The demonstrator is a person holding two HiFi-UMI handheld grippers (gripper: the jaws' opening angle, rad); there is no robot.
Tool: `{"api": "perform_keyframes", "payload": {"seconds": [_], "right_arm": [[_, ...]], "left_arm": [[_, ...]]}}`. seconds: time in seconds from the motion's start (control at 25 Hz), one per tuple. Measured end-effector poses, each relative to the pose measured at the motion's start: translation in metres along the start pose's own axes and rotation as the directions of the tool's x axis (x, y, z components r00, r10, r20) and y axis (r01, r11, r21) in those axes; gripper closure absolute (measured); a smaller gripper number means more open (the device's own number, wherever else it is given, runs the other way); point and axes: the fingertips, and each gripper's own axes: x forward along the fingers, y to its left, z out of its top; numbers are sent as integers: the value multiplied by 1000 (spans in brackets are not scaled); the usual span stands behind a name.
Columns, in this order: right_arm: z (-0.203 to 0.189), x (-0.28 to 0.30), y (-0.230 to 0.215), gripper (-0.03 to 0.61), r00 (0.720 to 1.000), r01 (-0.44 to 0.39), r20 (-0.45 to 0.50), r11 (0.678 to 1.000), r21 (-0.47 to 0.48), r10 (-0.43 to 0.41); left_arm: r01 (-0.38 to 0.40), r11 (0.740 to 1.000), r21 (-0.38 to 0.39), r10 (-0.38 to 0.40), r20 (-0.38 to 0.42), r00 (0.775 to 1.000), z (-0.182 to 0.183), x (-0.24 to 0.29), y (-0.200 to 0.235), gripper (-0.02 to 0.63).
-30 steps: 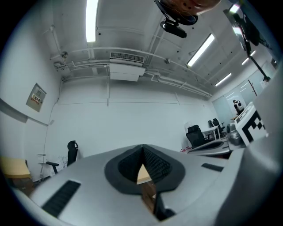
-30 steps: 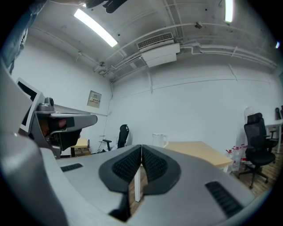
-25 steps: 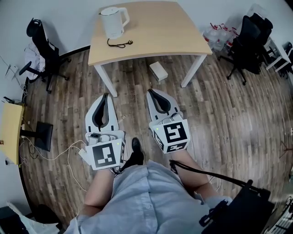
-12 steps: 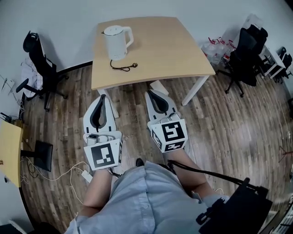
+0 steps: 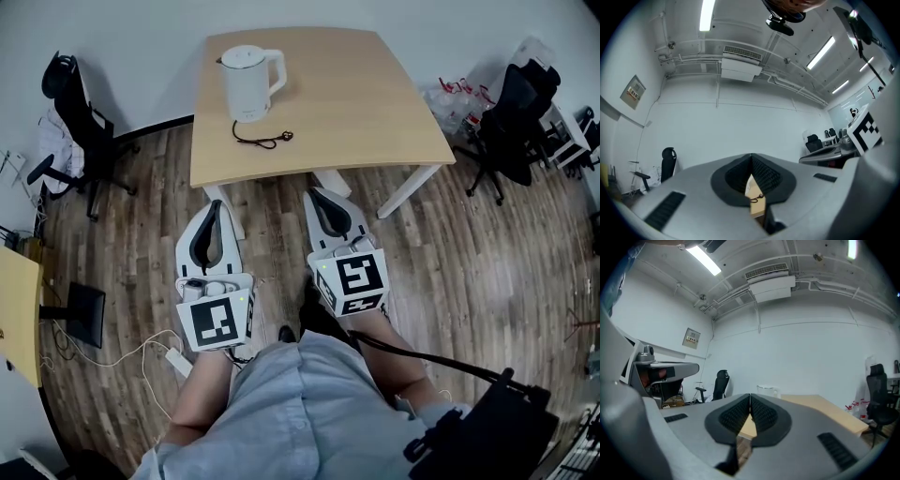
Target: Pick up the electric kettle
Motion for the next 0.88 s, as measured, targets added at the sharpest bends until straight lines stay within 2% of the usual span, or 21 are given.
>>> {"api": "perform_keyframes", "payload": {"seconds": [0.4,0.64,0.88], "right_arm": [[-18,75,-57,577,999,-1,-40,999,37,3],[-19,132,-93,577,998,-48,-43,997,60,51],[-7,182,-123,577,995,-98,-9,992,74,99]], "left_arm": [[4,1000,17,-3,-58,998,-27,93,6,614],[-34,999,41,37,-97,995,-38,152,10,614],[-79,993,83,87,-96,992,-33,202,18,614]]}}
